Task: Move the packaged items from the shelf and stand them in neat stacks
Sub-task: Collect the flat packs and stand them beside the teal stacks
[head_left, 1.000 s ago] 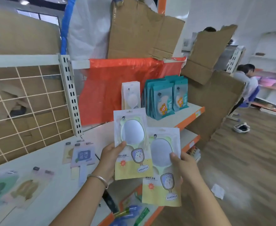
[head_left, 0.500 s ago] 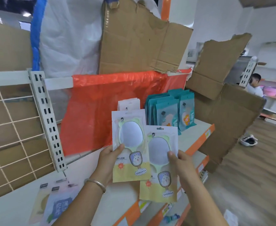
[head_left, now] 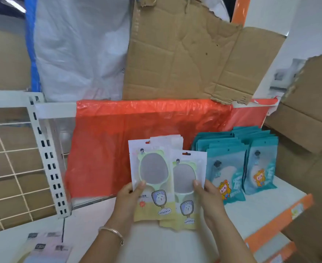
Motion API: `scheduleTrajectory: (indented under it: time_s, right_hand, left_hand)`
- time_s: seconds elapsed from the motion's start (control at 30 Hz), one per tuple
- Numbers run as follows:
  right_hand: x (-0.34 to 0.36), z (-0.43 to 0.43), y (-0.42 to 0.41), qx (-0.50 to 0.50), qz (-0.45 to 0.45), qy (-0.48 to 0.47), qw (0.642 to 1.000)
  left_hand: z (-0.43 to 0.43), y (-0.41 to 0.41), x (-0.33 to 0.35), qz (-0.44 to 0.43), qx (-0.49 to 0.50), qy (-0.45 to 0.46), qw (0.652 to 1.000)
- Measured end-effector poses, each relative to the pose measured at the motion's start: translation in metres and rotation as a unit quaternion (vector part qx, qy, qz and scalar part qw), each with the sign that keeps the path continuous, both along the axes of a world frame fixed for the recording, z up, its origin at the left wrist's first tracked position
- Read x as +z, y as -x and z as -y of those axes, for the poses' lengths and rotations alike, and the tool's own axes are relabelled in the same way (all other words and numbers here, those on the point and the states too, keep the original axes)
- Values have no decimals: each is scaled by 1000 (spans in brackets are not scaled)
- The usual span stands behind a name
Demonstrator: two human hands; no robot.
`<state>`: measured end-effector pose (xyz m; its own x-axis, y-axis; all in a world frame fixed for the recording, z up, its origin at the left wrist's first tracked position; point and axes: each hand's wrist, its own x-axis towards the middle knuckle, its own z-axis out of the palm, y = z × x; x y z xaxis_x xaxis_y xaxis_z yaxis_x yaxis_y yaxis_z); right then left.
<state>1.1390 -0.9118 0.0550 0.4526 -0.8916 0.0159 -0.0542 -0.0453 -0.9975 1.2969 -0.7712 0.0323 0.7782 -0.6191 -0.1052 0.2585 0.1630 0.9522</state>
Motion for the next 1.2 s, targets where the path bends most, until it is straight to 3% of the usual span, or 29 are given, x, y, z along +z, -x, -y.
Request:
scheduleTrajectory:
  time_s: [0.23, 0.47, 0.7, 1.03, 1.2]
  right_hand:
    - [12, 43, -39, 90, 70, -25, 993]
    - [-25, 72, -70, 159, 41, -44, 985]
    - [-34, 86, -88, 158, 81, -83, 981]
    - [-45, 89, -77, 178, 36, -52, 982]
    - [-56, 80, -74, 241, 32, -120, 963]
  left_hand:
    - [26, -3, -6, 49, 71, -33, 996]
    - [38, 2, -24, 94, 136, -64, 984]
    - [58, 12, -34, 54, 153, -34, 986]
    - [85, 25, -47, 39, 166, -23, 985]
    - [105, 24, -49, 100, 182, -109, 972]
